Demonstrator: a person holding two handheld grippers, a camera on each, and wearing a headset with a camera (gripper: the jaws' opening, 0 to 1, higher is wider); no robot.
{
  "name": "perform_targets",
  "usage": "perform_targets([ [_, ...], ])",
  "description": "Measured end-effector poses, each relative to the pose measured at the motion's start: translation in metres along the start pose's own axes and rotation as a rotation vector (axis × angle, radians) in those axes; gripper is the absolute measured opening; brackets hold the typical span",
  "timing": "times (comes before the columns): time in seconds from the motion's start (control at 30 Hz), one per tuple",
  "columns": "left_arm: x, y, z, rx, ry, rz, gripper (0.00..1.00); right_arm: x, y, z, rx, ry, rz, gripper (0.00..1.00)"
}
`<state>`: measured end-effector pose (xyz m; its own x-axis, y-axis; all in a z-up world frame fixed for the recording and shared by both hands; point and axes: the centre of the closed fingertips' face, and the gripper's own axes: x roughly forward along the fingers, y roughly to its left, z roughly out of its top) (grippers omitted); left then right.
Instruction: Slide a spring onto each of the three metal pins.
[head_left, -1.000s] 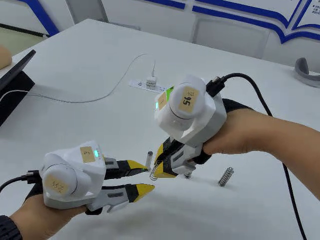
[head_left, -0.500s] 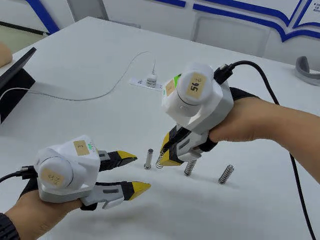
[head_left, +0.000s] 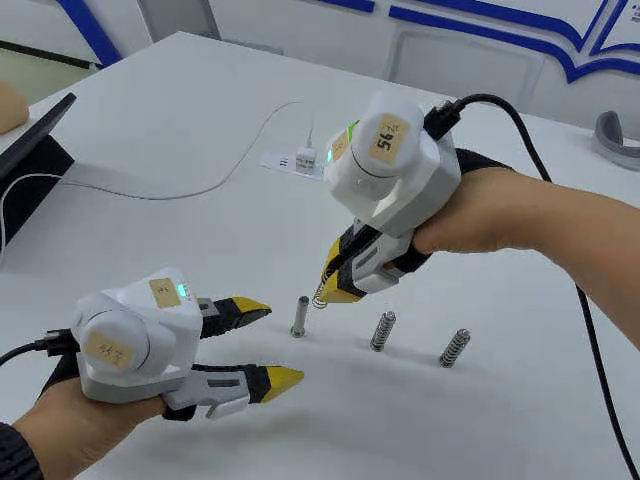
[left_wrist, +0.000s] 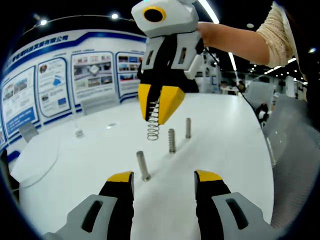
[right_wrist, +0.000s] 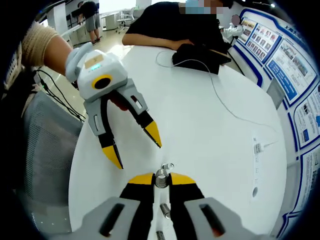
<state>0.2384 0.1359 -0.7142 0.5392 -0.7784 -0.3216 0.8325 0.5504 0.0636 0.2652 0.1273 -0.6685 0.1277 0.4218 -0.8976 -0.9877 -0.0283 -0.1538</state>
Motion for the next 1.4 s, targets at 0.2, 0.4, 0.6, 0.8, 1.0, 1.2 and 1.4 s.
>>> perform_targets([
  [0.2, 0.000, 0.001, 0.000, -0.008, -0.002, 0.004, 0.51, 0.007, -0.005, 0.002, 0.002, 0.007, 0.002, 0.12],
  [0.4, -0.001, 0.002, -0.001, -0.010, 0.001, 0.006, 0.52, 0.014, -0.012, 0.000, 0.013, 0.018, 0.005, 0.12],
  [0.6, 0.000, 0.004, -0.001, -0.015, 0.000, 0.008, 0.53, 0.021, -0.014, -0.001, 0.016, 0.030, 0.012, 0.12],
  [0.8, 0.001, 0.004, -0.002, -0.019, 0.002, 0.005, 0.54, 0.025, -0.014, -0.001, 0.020, 0.034, 0.023, 0.12],
  [1.0, 0.001, 0.005, -0.004, -0.020, 0.003, 0.005, 0.54, 0.030, -0.015, 0.000, 0.024, 0.038, 0.031, 0.12],
  [1.2, 0.000, 0.005, -0.004, -0.022, 0.002, 0.006, 0.54, 0.035, -0.014, -0.003, 0.027, 0.051, 0.043, 0.12],
  [1.4, 0.000, 0.006, -0.005, -0.023, 0.003, 0.008, 0.53, 0.043, -0.013, -0.006, 0.035, 0.067, 0.053, 0.12],
])
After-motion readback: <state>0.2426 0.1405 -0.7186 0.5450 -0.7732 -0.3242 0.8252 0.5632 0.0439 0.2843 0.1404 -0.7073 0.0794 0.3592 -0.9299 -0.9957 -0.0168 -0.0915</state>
